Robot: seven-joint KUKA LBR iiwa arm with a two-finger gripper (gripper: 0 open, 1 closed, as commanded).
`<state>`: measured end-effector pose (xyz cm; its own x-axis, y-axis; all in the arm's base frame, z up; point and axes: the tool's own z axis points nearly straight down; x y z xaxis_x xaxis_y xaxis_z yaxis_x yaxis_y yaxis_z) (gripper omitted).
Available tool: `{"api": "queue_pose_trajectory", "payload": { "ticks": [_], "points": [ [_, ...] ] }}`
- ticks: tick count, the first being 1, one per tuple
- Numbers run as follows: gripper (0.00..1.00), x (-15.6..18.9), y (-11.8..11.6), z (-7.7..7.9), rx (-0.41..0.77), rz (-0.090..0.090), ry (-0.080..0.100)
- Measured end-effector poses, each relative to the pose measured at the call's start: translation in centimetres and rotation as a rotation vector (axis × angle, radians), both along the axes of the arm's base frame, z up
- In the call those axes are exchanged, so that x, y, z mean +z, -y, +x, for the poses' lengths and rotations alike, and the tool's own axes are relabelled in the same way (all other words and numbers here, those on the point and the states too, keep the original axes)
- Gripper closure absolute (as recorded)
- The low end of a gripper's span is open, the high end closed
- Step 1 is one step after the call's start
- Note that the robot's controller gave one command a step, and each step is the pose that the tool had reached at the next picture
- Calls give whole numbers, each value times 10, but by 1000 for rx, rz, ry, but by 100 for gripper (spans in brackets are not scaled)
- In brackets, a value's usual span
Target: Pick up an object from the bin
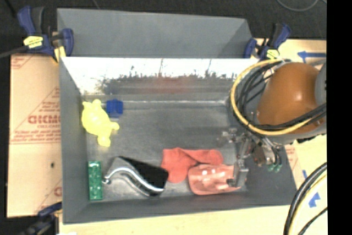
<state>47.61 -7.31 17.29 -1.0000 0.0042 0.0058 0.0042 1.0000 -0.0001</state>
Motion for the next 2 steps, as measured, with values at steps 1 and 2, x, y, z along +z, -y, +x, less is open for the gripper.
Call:
{"api": "queue_pose_trajectory", "payload": {
  "ticks": [1,2],
  "points": [
    [0,4,0,1,2,-1,6],
    [0,-37,-13,4,35,-3,15]
  ]
}}
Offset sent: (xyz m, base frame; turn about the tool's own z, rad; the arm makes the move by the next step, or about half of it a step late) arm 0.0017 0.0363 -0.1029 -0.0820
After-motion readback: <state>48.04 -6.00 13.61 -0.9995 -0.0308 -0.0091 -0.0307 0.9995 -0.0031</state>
